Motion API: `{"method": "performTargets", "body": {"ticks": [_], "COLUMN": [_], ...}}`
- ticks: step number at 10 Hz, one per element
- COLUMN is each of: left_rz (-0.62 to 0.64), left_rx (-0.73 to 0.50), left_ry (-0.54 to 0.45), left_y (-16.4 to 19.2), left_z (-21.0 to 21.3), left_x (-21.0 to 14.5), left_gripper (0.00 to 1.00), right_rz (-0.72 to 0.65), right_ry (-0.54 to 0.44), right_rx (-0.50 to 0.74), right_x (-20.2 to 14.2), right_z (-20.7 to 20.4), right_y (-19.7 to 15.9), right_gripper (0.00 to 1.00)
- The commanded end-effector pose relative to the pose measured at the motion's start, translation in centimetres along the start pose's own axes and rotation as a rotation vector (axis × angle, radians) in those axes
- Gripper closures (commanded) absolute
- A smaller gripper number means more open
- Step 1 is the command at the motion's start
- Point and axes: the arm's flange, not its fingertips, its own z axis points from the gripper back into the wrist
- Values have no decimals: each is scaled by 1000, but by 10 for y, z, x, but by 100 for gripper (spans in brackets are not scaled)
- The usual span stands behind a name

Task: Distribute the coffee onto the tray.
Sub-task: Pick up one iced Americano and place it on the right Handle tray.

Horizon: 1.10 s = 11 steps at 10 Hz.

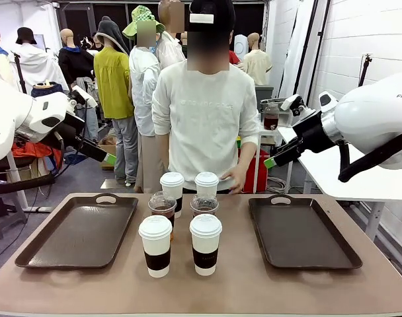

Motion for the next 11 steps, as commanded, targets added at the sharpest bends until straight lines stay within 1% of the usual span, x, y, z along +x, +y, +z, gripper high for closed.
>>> {"method": "performTargets", "body": {"ticks": [1,11], "left_rz": [2,2], "left_rx": [-3,-3], "left_ry": [-5,-5], "left_y": [0,0], "left_z": [2,2], "left_x": [0,0], "left_gripper": [0,0], "right_rz": [0,0], "right_ry": [0,0], "right_rx": [4,4], "right_x": [-1,-1], "right_z": [-1,-1], "right_y": [1,1], "right_gripper": [0,0]}}
